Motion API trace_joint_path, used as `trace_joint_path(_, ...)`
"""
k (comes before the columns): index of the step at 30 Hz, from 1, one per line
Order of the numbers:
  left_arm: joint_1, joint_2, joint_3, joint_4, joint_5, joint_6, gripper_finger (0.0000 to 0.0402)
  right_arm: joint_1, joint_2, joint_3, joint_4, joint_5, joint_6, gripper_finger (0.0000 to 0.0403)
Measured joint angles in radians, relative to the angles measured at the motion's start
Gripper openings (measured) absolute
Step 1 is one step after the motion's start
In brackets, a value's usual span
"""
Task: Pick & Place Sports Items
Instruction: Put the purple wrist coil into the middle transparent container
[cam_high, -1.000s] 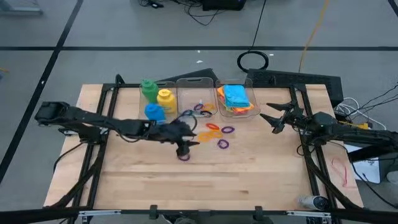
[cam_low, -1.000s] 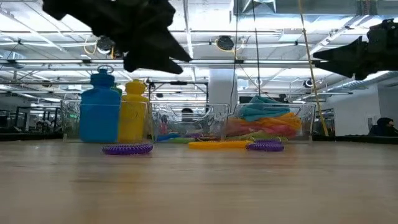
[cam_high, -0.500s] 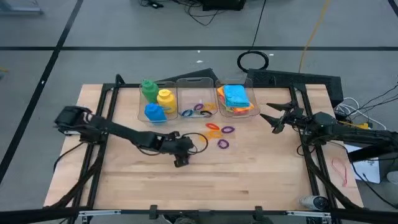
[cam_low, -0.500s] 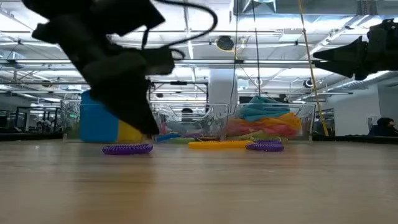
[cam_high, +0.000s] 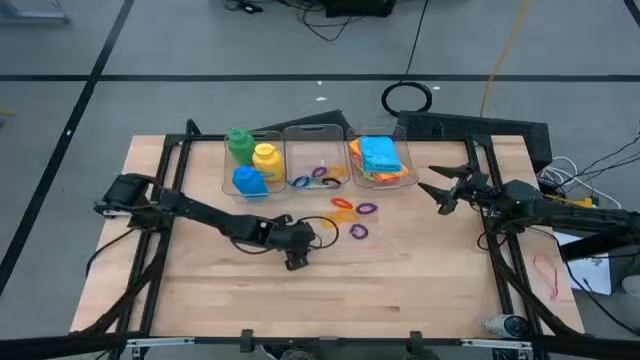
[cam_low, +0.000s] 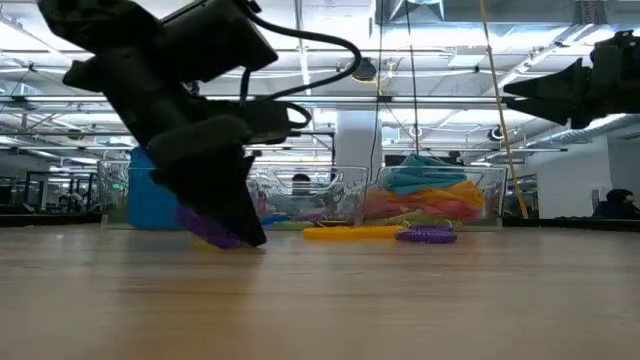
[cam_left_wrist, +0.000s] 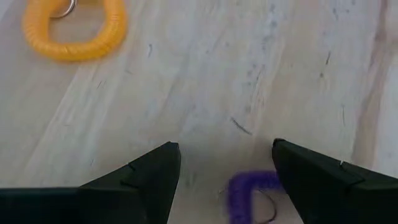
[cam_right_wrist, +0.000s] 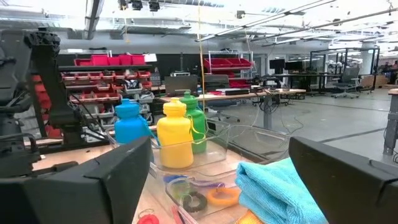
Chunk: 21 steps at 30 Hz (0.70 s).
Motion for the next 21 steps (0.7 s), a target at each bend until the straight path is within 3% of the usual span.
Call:
trace_joint_path(12,0.078,-0.072,-0.008,-0.012,0.006,0.009,0.0216,0.0,0.0,0.0,0.0,0.0,0.0,0.029)
trace_joint_path(21,0.049,-0.17,-0.006,-0.097,0.004,-0.004,0.0216,0.0,0.0,0.0,0.0,0.0,0.0,0.029)
